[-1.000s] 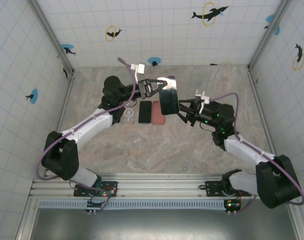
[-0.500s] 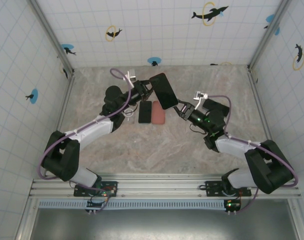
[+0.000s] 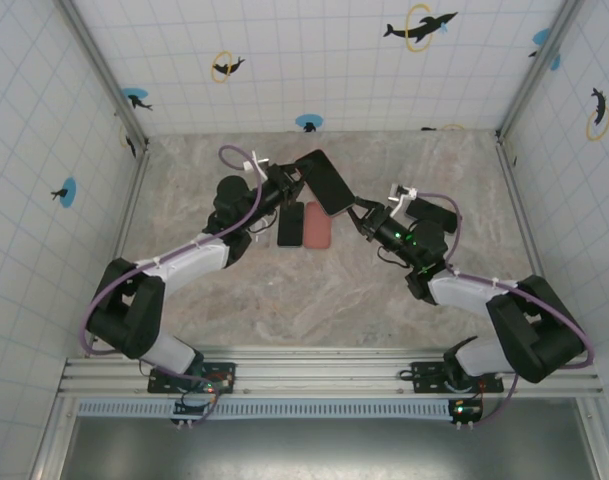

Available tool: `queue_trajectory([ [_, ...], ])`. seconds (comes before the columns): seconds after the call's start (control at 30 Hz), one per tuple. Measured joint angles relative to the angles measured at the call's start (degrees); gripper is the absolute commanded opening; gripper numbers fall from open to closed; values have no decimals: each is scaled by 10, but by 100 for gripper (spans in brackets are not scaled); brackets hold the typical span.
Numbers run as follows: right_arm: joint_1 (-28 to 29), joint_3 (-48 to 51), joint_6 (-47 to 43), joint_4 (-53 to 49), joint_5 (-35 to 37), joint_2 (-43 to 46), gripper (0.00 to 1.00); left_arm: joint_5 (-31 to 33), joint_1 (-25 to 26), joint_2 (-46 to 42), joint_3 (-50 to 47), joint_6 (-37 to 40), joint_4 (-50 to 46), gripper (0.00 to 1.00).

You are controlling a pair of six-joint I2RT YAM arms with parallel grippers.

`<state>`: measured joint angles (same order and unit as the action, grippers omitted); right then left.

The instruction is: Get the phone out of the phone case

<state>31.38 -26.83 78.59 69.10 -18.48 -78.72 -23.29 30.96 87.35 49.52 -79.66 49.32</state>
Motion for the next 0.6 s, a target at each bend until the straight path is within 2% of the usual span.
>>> queue_trajectory([
  [0.2,-14,0,29,5,-10,0,0,1,-7,27,0,-8,0,35],
  [0.33,-21,6,40,5,-9,0,0,0,-7,37,1,-13,-1,61],
  [0.43,-26,10,45,6,-8,0,0,-1,-7,43,10,-13,-12,71],
  [0.6,-33,21,44,8,10,0,0,0,-7,47,18,-14,-31,74],
])
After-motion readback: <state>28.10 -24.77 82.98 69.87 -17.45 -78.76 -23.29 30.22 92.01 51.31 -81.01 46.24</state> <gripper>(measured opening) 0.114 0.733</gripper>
